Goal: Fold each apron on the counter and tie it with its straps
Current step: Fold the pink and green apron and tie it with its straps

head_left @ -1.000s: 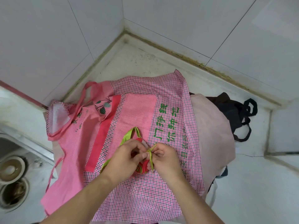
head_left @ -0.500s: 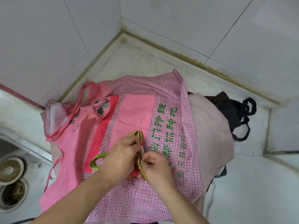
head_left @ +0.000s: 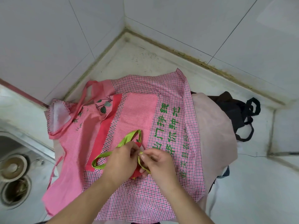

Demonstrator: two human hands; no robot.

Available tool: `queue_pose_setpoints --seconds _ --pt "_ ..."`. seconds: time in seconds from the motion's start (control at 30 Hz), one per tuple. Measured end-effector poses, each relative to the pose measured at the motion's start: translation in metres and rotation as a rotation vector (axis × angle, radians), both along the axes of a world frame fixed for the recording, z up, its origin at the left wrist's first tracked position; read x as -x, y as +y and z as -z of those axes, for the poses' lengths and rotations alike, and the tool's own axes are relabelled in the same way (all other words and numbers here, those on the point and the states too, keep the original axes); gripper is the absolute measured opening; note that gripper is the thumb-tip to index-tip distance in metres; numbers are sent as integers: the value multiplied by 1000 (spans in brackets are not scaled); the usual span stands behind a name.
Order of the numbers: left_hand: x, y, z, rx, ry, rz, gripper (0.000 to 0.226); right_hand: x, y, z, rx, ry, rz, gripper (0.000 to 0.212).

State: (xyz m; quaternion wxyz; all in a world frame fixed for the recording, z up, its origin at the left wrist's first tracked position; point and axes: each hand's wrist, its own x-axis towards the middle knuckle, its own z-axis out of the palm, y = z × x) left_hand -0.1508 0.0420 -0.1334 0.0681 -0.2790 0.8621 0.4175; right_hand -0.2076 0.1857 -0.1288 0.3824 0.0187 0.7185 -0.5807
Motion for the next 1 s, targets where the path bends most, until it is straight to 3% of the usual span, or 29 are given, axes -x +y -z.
queue_pose_setpoints --seconds 0.17,0.27,0.37,0.5,0.63,0.77,1.0 --pt "0 -7 2 -154 -28 -49 24 9 -6 -4 -88 132 -69 9" --pt "-4 -10 4 -194 -31 13 21 13 -7 -6 -50 -1 -38 15" --pt "-6 -10 8 -247 -18 -61 20 16 -6 2 -52 -111 62 22" --pt "-3 -7 7 -203 -16 -105 18 17 4 3 -367 182 -236 38" --pt "-3 -4 5 -125 -19 7 13 20 4 -17 -271 253 -246 18" --pt "-4 -1 6 -89 -14 115 7 32 -24 -19 -188 188 -360 18" --pt "-6 -6 6 -438 19 -44 10 57 -55 -14 -140 30 -402 9"
